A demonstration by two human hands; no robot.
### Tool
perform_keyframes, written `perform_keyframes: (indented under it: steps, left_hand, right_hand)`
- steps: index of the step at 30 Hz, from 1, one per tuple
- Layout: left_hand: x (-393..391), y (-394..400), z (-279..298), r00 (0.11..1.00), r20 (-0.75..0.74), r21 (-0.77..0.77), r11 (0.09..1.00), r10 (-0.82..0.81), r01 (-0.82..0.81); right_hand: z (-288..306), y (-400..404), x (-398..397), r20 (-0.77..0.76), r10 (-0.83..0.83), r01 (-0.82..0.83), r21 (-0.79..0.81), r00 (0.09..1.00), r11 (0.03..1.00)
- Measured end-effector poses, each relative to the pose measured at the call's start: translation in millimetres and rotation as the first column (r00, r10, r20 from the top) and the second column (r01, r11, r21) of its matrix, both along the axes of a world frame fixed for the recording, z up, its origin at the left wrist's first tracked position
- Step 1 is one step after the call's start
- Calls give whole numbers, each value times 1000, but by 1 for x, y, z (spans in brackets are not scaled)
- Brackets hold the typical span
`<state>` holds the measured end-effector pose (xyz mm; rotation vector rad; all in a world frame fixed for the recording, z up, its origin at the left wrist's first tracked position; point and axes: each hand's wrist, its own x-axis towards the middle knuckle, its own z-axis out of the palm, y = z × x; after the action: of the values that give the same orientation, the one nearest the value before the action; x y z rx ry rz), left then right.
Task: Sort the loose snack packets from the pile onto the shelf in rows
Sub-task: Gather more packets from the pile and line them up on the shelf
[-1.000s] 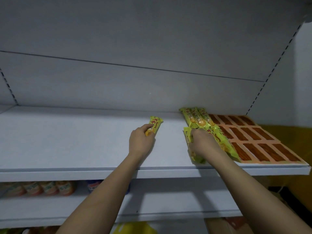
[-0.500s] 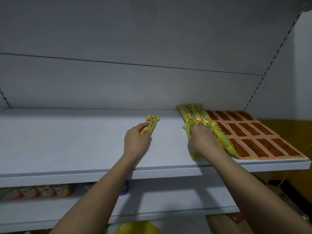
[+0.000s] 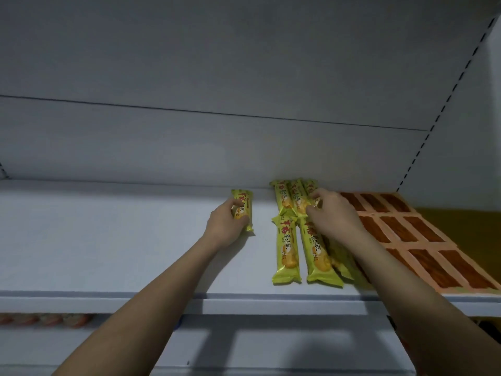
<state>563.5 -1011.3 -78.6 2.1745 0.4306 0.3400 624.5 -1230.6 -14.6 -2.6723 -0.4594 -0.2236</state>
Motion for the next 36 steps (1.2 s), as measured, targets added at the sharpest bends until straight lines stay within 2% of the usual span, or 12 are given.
perform_keyframes:
  steps: [7, 13, 21, 36]
  left_hand:
    - [39, -21, 2, 999, 12, 125, 991, 37, -39]
    - [60, -44, 0, 1000, 14, 135, 991, 18, -20]
    - [59, -51, 0, 1000, 16, 159, 987, 26, -28]
    - [56, -67, -6, 997, 44, 145, 987, 66, -72]
  right_hand:
    - [-12, -32, 49, -69, 49, -44, 61, 996, 997]
    - [-11, -38, 75, -142, 112, -105, 53, 984, 993]
    - [-27, -43, 97, -247, 199, -157, 180, 948, 971]
    - [-39, -36, 107, -221, 220, -186, 166, 950, 968]
